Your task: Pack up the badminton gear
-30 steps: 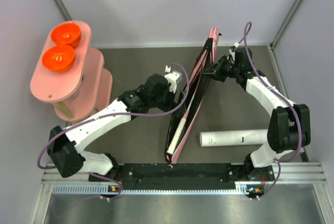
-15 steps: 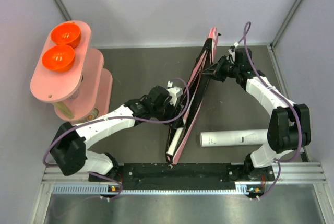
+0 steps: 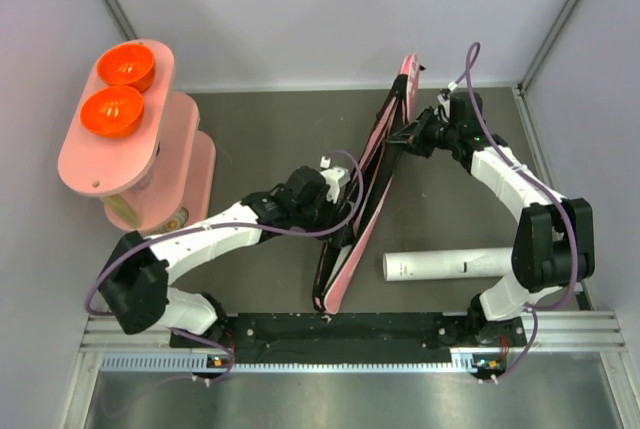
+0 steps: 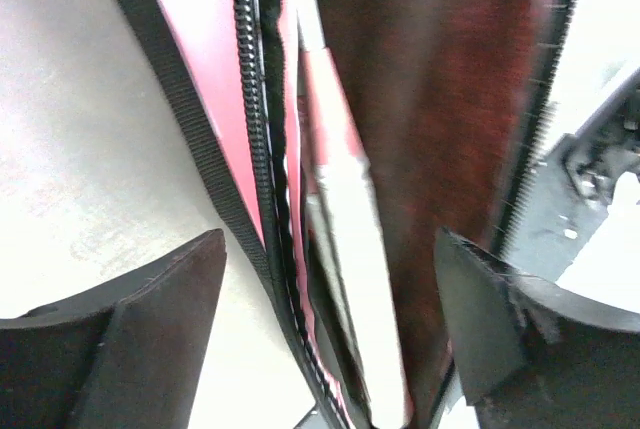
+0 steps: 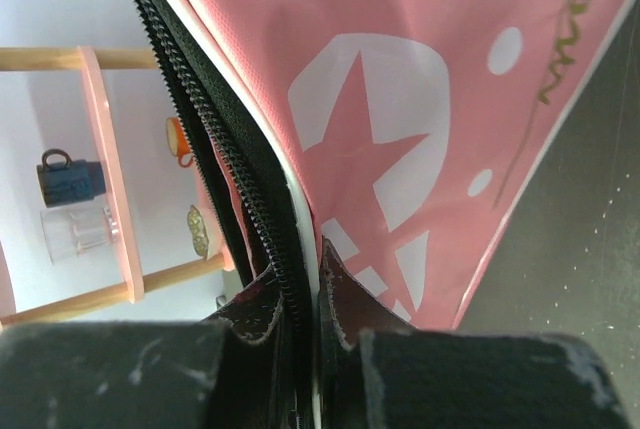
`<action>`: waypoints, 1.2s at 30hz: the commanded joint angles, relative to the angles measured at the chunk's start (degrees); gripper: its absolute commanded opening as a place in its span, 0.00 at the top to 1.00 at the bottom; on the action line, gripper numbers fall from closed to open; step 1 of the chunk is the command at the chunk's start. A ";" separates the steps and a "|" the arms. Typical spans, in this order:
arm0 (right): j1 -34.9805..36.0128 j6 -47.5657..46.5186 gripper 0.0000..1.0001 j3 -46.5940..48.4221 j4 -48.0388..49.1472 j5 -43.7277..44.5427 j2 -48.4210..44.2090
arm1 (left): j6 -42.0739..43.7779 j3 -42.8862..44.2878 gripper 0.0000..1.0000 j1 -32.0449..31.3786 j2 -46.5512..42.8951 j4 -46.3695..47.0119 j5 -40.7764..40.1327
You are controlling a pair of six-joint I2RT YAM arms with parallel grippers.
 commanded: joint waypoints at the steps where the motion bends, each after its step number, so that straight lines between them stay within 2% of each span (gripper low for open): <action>1: 0.11 0.65 1.00 1.73 4.64 -2.70 -1.14 | 0.22 2.22 0.06 -0.04 -6.41 4.52 8.65; 6: 0.11 1.09 1.00 1.20 4.99 -2.70 -1.23 | -1.36 4.68 0.02 -0.04 -4.05 8.57 16.31; 12: 0.20 2.23 1.00 1.02 5.17 -2.00 -1.75 | -2.15 9.33 0.02 -0.13 2.36 8.83 14.47; 16: 0.55 3.90 1.00 0.85 4.99 -0.86 -1.75 | -0.75 13.73 0.01 -2.32 5.96 5.42 8.95; 20: 1.43 4.96 1.00 0.67 4.82 1.25 -1.93 | 1.80 19.44 0.06 -5.23 8.52 0.05 -2.29; 24: 2.22 4.87 1.00 1.02 4.47 2.04 -1.84 | 1.54 20.51 0.23 -5.58 10.02 -1.36 -6.36; 28: 2.40 3.65 0.99 1.37 2.89 3.01 -2.02 | 2.06 20.51 0.46 -5.58 10.11 -1.72 -8.65; 29: 2.31 3.21 0.98 1.46 2.28 3.19 -2.02 | 2.24 20.51 0.56 -5.49 10.19 -1.63 -8.91; 30: 2.48 2.94 0.96 1.55 2.01 3.19 -2.10 | 2.33 20.51 0.59 -5.58 10.19 -1.72 -8.91; 33: 2.31 -0.21 0.82 2.43 -0.36 4.06 -2.37 | 2.33 20.68 0.74 -5.49 10.54 -1.72 -8.39; 34: 2.31 -1.10 0.74 3.21 -1.41 4.33 -2.54 | 2.33 20.68 0.79 -5.49 10.46 -1.63 -7.86; 36: 2.40 -3.12 0.67 4.18 -4.74 5.73 -2.98 | 2.07 20.51 0.92 -5.49 10.28 -1.63 -7.77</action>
